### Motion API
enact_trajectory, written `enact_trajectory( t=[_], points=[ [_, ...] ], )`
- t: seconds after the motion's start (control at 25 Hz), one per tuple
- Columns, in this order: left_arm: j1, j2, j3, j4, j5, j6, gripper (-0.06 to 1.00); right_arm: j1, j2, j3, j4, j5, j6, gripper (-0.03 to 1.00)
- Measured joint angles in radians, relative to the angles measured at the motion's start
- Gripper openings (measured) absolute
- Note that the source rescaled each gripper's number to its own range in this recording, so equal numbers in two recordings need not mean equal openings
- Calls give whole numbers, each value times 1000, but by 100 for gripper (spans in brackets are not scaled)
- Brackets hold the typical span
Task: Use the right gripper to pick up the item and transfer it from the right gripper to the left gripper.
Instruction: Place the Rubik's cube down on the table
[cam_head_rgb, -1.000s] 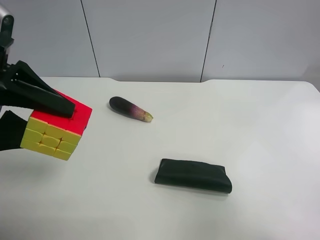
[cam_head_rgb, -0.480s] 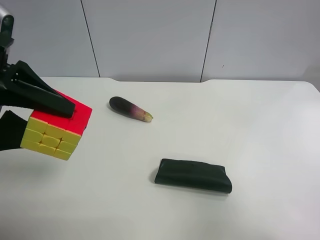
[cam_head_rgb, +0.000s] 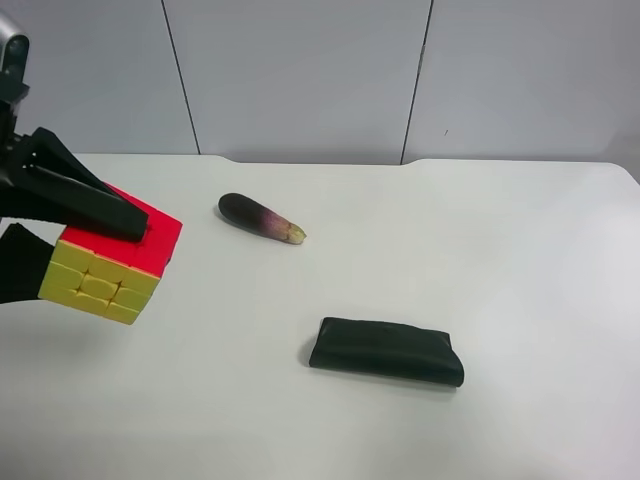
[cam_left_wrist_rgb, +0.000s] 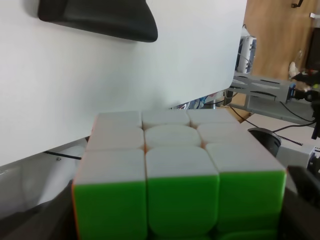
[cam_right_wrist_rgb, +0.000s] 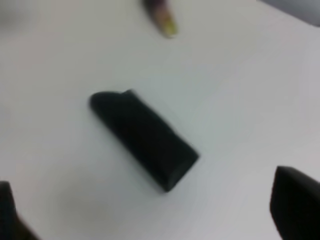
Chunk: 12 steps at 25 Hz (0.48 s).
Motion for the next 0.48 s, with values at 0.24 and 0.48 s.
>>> enact_trajectory(
  t=[0.24,0.48],
  points=[
    [0,0,0,3,0,8,0,-300,-10,0,2,0,0,100],
    [0,-2,0,4,0,10,0,-510,-10,0,2,0,0,100]
  ],
)
